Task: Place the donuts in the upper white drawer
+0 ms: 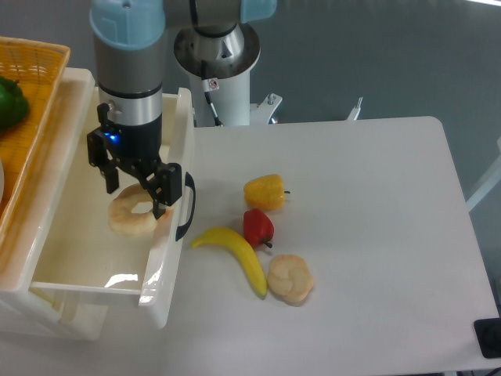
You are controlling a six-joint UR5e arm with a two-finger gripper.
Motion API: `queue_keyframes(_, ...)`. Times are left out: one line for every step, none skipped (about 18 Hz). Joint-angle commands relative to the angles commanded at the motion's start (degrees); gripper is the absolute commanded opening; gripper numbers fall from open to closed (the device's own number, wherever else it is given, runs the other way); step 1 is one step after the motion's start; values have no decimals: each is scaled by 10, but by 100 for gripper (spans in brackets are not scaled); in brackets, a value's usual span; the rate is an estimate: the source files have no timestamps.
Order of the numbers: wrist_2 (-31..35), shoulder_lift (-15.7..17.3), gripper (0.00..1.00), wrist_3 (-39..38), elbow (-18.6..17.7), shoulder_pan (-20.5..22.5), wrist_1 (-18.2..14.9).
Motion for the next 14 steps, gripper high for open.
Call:
queue_keyframes(1,2,100,-8,-3,-7,1)
queue_keyframes(2,1,100,-9,-2,-8,2)
queue_keyframes(2,0,100,-9,-2,-8,1)
queue_keyframes(-2,-1,100,-5,-3,-10,1)
queue_keyframes(-5,-2,100,-4,-4,-12,1)
queue_keyframes(-6,-3,100,-2,-4,-14,3)
queue_keyframes(-7,-3,100,-2,-3,-14,4)
queue_keyframes(-7,-3,100,-2,-3,-15,6)
queue_keyframes(-6,-3,100,-2,-3,-16,6)
queue_keyframes(-5,-3,100,-2,-3,-16,6)
queue_keyframes(0,-3,100,-4,-4,-16,5)
queue_keyframes(6,-3,100,-4,-4,-15,5)
queue_keyframes(15,-3,100,-4,-3,-13,5)
queue_keyframes(24,-2,100,-4,-3,-11,5)
